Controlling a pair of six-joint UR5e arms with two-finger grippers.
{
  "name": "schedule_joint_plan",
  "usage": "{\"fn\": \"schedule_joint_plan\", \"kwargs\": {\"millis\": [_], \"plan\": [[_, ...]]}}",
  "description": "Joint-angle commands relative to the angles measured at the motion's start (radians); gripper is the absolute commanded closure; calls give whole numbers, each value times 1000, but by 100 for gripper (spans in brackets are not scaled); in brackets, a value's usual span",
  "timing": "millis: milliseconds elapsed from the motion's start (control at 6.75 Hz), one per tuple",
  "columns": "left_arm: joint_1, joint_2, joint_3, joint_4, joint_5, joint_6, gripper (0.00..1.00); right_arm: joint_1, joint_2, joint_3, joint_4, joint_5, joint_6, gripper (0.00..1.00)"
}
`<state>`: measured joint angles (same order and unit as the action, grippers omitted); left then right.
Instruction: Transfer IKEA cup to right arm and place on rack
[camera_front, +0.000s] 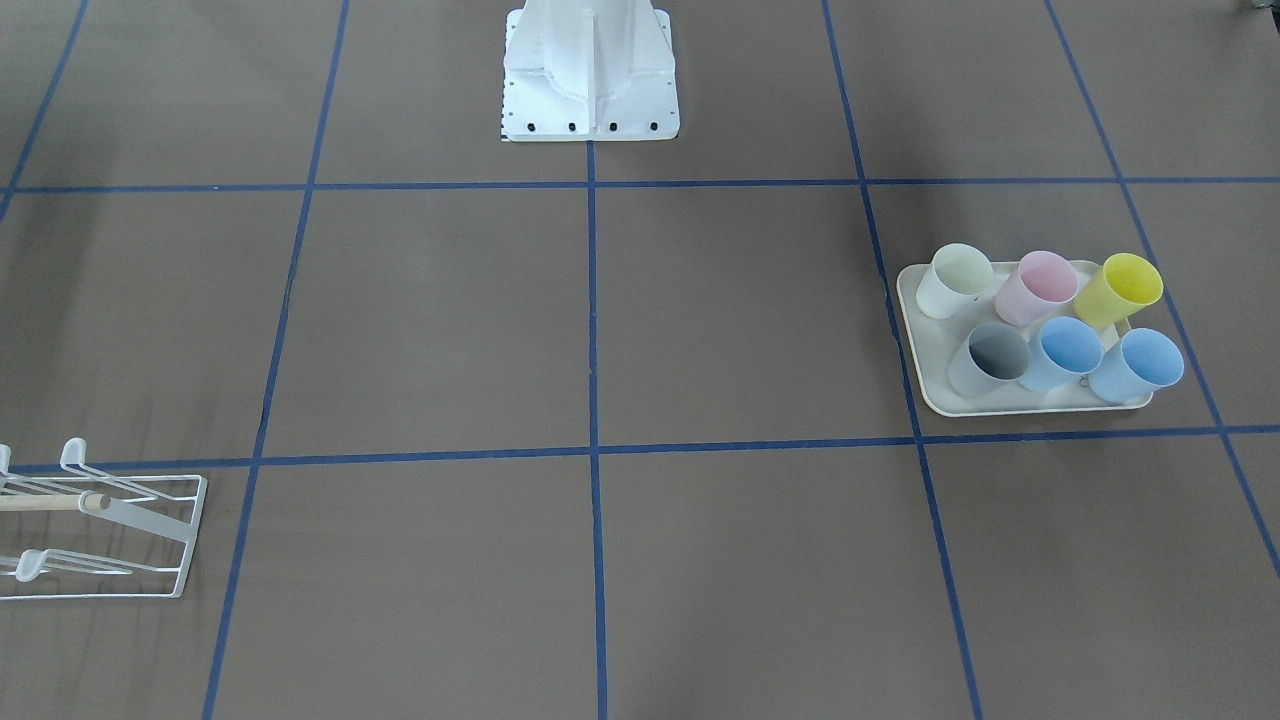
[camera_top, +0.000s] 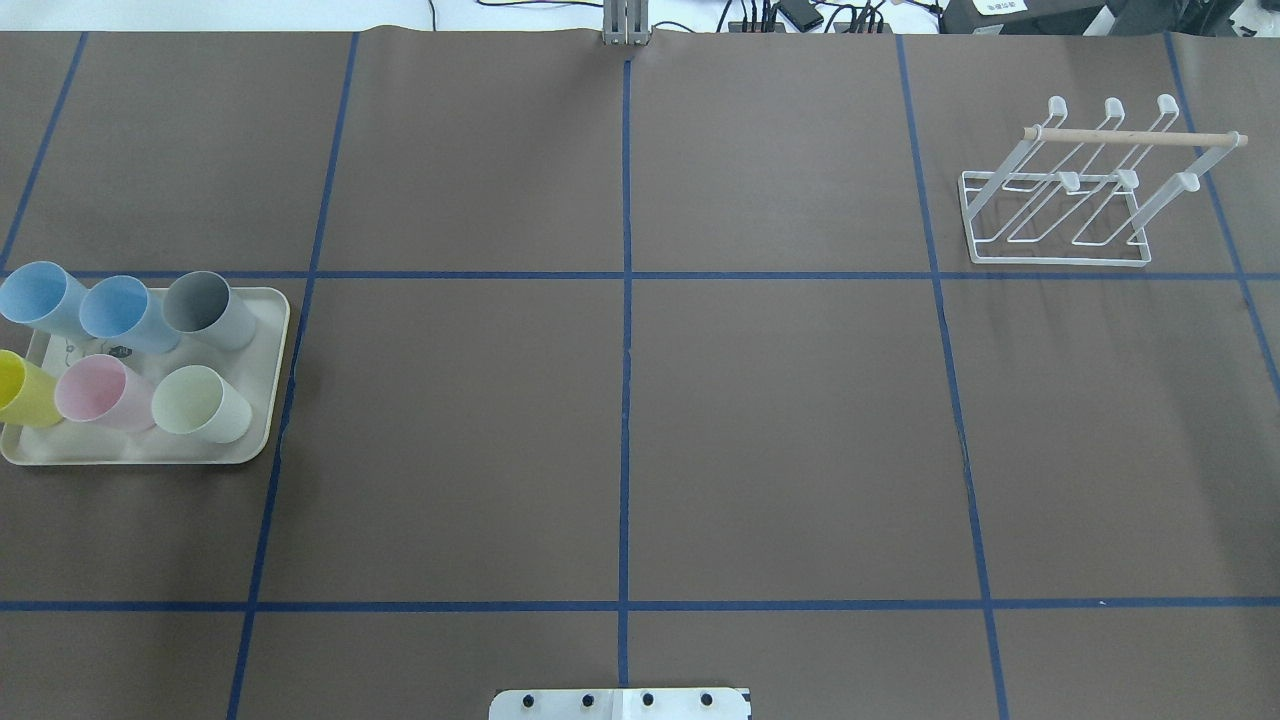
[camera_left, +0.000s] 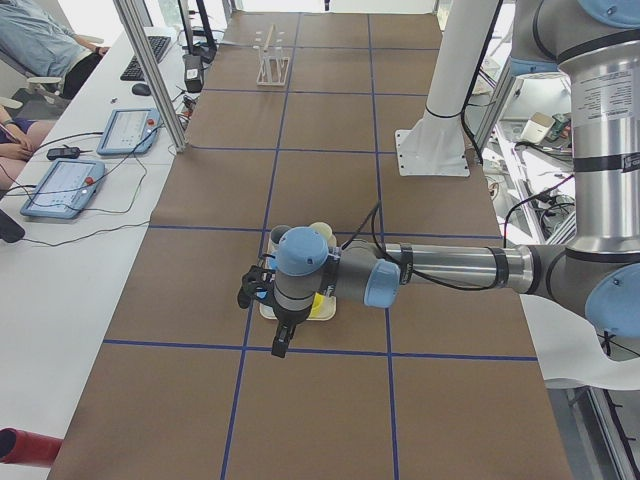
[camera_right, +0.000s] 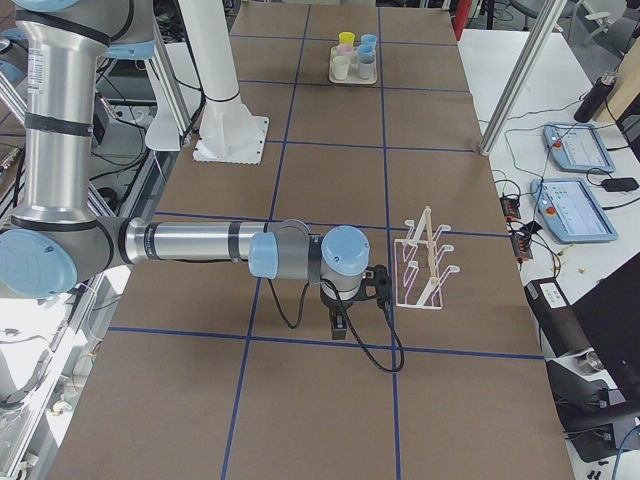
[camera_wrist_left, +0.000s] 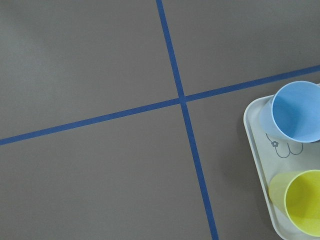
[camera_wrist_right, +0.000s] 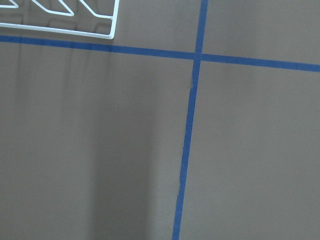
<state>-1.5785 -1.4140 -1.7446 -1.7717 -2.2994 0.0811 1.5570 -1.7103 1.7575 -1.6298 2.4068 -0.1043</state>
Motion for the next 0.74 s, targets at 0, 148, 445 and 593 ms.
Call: {"fn": "schedule_joint_plan", "kwargs": {"millis": [0, 148, 445, 593], "plan": [[0, 0, 0, 0, 0, 3, 0, 0, 1, 0, 1, 0, 5, 0], [0, -2, -3, -2, 0, 8, 0, 0, 1, 0, 1, 2, 5, 0], [0, -29, 5, 8, -5, -3, 0, 0, 15, 31, -1, 5, 14, 0], [0, -31, 2, 8, -9, -3, 0, -3, 35, 36, 5, 8, 14, 0]]}}
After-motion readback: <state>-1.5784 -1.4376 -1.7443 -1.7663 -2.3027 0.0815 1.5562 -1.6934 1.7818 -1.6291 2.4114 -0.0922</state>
